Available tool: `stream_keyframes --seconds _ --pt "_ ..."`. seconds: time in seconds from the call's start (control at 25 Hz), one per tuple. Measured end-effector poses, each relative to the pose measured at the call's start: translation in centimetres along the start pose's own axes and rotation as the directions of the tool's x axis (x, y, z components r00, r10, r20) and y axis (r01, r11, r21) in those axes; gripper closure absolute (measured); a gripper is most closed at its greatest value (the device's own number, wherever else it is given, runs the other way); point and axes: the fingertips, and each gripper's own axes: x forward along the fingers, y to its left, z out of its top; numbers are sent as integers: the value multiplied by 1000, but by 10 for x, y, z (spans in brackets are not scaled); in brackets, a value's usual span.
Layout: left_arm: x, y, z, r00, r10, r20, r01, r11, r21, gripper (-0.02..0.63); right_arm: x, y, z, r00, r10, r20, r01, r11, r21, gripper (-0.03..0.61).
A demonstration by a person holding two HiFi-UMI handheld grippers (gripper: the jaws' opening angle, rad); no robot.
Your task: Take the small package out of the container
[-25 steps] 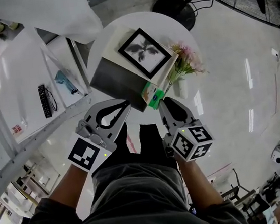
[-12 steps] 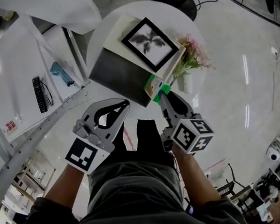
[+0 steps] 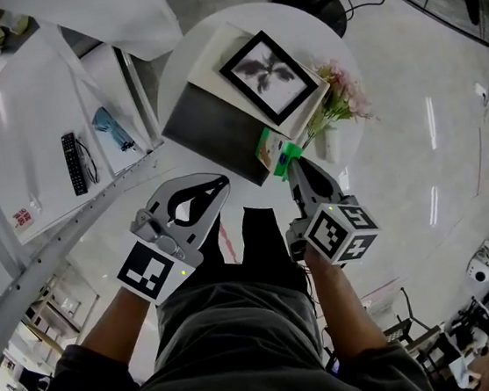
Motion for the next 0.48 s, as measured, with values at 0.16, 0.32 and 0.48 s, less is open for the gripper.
stream_keyframes --seconds 0.16,0.32,0.48 --pt "-6 -4 5 1000 -1 11 1 1000 17 598 -1 0 -3 1000 0 -2 0 1000 13 554" --pt "-12 -7 11 1000 2 25 -3 1000 27 598 -5 9 2 999 29 16 -29 999 16 555" --pt "-20 -11 25 999 6 46 -9 999 46 598 -14 22 12 998 61 32 -61 998 -1 555"
